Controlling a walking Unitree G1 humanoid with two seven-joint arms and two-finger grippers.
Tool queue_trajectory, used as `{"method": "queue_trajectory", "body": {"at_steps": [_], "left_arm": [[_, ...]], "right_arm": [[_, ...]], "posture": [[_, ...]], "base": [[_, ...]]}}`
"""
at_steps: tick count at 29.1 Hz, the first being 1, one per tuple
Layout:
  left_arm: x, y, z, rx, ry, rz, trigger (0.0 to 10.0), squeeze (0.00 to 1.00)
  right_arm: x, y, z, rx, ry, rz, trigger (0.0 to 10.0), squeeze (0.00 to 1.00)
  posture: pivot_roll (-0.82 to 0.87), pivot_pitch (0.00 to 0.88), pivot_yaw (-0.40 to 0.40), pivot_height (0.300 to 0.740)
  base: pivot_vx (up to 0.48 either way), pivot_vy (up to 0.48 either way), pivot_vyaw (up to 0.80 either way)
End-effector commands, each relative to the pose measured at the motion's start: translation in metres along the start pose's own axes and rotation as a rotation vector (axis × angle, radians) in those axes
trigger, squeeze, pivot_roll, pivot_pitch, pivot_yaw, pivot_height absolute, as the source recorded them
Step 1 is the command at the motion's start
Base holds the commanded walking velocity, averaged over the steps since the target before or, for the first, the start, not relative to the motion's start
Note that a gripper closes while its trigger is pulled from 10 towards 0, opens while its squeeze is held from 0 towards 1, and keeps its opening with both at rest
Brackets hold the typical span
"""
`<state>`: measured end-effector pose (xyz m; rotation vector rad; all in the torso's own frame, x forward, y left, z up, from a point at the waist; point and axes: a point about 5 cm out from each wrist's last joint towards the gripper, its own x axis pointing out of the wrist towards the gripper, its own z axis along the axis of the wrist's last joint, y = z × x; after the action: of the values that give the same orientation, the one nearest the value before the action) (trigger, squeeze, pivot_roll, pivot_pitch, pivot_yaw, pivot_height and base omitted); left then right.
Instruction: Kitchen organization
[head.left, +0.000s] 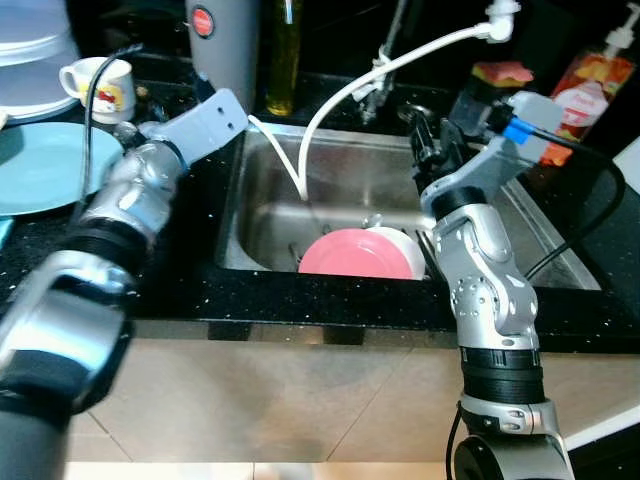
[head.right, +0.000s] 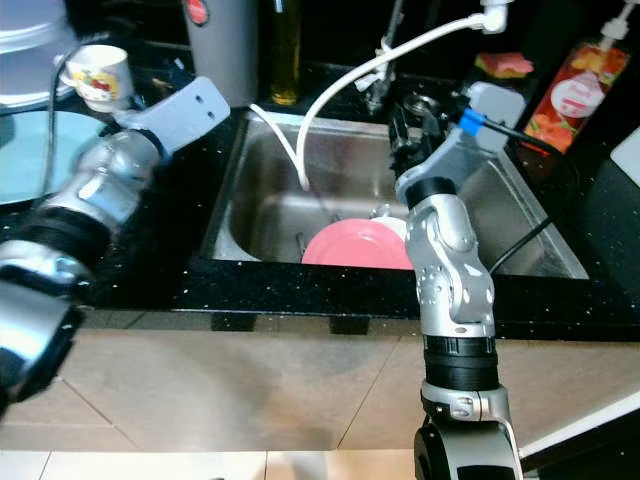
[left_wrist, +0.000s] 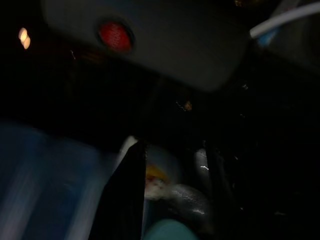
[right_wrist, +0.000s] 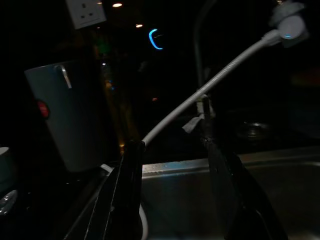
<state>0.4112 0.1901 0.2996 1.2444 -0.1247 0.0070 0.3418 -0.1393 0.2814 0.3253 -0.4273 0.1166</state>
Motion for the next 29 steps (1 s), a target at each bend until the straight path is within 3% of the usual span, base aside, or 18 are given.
{"method": "queue_trajectory", "body": {"at_steps": [1,3,5,9,16,19,24,29], "left_arm": [[-0.003,-0.002,-0.002,0.048,0.008,-0.041,10.0,0.00],[-0.012,0.003,-0.013,0.035,0.077,-0.074,10.0,0.00],[-0.022,0.007,-0.022,0.073,0.123,-0.105,10.0,0.00],[-0.034,0.008,-0.027,0.109,0.125,-0.137,10.0,0.00],[-0.043,0.024,-0.039,0.097,0.215,-0.053,10.0,0.00],[-0.044,0.025,-0.045,0.094,0.238,-0.060,10.0,0.00],[-0.048,0.025,-0.053,-0.003,0.289,-0.070,10.0,0.00],[-0.050,0.027,-0.054,-0.010,0.294,-0.062,10.0,0.00]], "right_arm": [[0.001,0.000,-0.003,-0.012,0.016,0.007,10.0,0.00],[0.002,0.003,-0.005,-0.011,0.020,0.016,10.0,0.00],[0.000,0.004,-0.006,-0.007,0.023,0.019,10.0,0.00],[-0.003,0.004,-0.010,0.000,0.034,0.017,10.0,0.00],[-0.006,0.008,-0.013,0.018,0.024,0.003,10.0,0.00],[-0.007,0.008,-0.013,0.024,0.018,-0.010,10.0,0.00],[-0.014,0.002,-0.018,0.032,0.018,-0.051,10.0,0.00],[-0.018,-0.001,-0.020,0.036,0.016,-0.078,10.0,0.00]], "posture": [[0.25,0.033,-0.066,0.740],[0.25,0.037,-0.061,0.740],[0.26,0.044,-0.064,0.740],[0.29,0.057,-0.050,0.740],[0.32,0.067,0.006,0.740],[0.32,0.072,0.021,0.740],[0.34,0.080,0.056,0.740],[0.36,0.085,0.070,0.740]], "base": [[0.000,0.000,0.00],[0.000,0.000,0.00],[0.000,0.000,0.00],[0.000,0.000,0.00],[0.000,0.000,0.00],[0.000,0.000,0.00],[0.000,0.000,0.00],[0.000,0.000,0.00]]}}
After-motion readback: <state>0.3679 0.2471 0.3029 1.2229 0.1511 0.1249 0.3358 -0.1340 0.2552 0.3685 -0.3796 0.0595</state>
